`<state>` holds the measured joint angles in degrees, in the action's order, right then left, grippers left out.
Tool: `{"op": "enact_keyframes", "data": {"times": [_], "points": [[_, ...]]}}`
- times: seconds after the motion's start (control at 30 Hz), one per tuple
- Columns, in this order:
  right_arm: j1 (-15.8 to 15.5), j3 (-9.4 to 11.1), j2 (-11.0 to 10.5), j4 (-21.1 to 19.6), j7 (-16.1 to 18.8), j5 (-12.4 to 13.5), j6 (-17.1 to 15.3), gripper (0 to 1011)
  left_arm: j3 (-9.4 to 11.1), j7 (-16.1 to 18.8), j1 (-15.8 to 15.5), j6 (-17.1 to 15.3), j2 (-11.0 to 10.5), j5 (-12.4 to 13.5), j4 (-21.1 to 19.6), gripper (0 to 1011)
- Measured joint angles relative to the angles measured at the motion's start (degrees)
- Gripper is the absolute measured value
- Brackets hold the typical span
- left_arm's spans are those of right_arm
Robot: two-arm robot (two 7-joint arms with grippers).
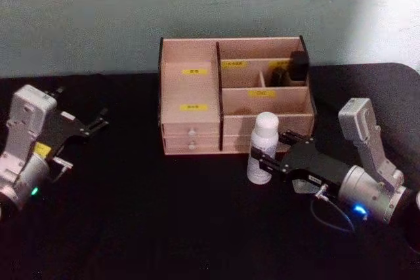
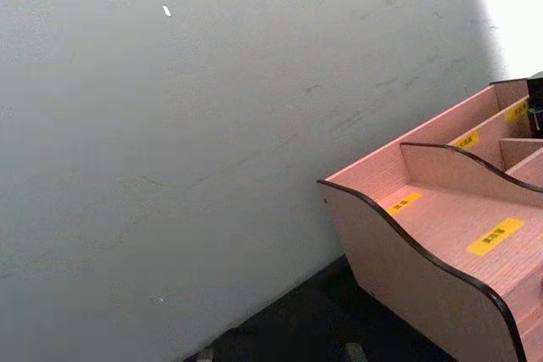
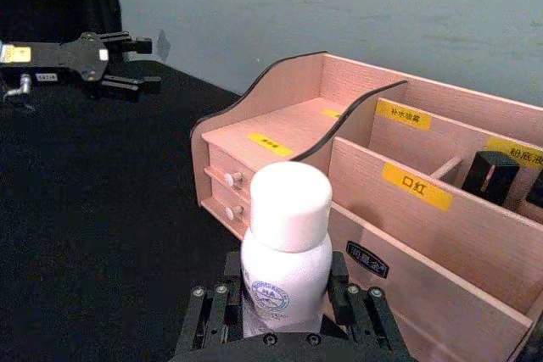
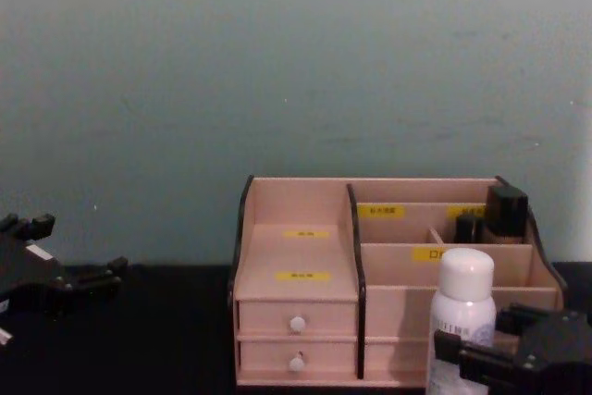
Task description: Pick up the facial cleanser and watermelon frost from the table and place them into the tiered storage box.
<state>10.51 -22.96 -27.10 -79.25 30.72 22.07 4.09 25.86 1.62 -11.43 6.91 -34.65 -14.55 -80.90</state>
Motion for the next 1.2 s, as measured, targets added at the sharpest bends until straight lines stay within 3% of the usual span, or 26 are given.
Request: {"op": "enact_keyframes", "data": {"times": [0.4, 0.87, 1.2], "points": [[-0.40, 0.19, -0.73, -1.28, 0.78, 0.32, -0.13, 593, 0.00, 0.00, 0.00, 0.00, 0.00, 0.00, 0.00, 1001], [0.21, 1.52, -3.78, -7.05, 5.76, 7.96, -3.00, 593, 0.00, 0.00, 0.00, 0.00, 0.00, 0.00, 0.00, 1002], [3.78, 1.48, -2.36, -6.91, 3.20, 8.85, -2.13, 593, 0.00, 0.00, 0.00, 0.00, 0.00, 0.00, 0.00, 1001]]}}
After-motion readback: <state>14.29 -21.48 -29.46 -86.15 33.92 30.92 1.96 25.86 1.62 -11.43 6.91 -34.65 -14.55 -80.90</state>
